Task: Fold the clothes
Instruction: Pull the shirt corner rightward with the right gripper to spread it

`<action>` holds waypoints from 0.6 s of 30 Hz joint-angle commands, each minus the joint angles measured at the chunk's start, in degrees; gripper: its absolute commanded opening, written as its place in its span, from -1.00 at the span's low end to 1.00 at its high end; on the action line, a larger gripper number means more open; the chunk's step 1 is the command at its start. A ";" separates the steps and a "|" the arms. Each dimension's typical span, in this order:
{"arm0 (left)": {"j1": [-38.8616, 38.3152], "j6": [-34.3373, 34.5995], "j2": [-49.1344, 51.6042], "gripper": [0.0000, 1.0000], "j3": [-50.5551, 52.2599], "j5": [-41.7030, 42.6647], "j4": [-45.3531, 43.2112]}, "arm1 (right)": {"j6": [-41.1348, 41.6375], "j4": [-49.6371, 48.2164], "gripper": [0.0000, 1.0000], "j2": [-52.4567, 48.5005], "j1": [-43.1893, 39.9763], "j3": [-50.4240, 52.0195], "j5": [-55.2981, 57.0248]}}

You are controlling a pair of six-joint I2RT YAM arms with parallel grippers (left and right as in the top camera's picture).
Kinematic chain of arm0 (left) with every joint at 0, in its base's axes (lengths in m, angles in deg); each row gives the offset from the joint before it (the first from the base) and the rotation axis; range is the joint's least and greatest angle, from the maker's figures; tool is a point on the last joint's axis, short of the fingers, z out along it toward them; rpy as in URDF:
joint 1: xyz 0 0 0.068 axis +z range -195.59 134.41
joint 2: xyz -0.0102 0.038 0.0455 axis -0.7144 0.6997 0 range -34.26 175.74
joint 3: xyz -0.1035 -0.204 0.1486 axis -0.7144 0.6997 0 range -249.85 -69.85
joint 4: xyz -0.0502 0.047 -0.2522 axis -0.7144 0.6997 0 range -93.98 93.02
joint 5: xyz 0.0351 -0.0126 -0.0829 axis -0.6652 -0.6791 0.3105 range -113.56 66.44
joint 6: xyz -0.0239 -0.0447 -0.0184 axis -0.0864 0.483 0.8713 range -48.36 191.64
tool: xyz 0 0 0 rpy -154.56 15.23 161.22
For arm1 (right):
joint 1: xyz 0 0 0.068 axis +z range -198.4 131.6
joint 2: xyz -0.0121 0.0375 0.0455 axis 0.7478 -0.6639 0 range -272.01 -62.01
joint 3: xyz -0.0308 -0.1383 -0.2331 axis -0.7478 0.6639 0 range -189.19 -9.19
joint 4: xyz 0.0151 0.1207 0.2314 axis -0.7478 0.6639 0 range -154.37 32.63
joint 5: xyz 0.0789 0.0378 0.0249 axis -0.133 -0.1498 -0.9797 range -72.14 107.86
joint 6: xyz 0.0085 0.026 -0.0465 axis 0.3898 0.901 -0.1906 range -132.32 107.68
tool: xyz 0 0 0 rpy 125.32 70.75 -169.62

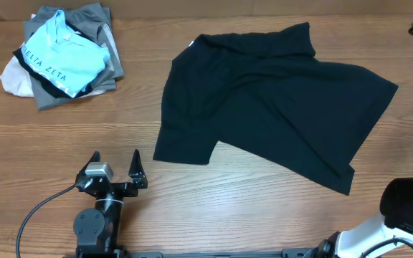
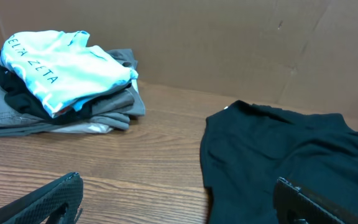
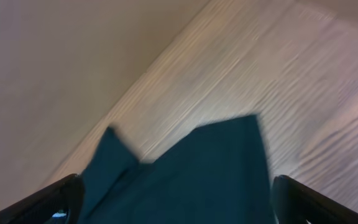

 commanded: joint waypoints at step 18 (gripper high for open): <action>-0.37 3.26 -0.50 1.00 0.15 11.76 -10.60 | -1.66 30.03 0.46 13.57 2.32 -2.93 -15.63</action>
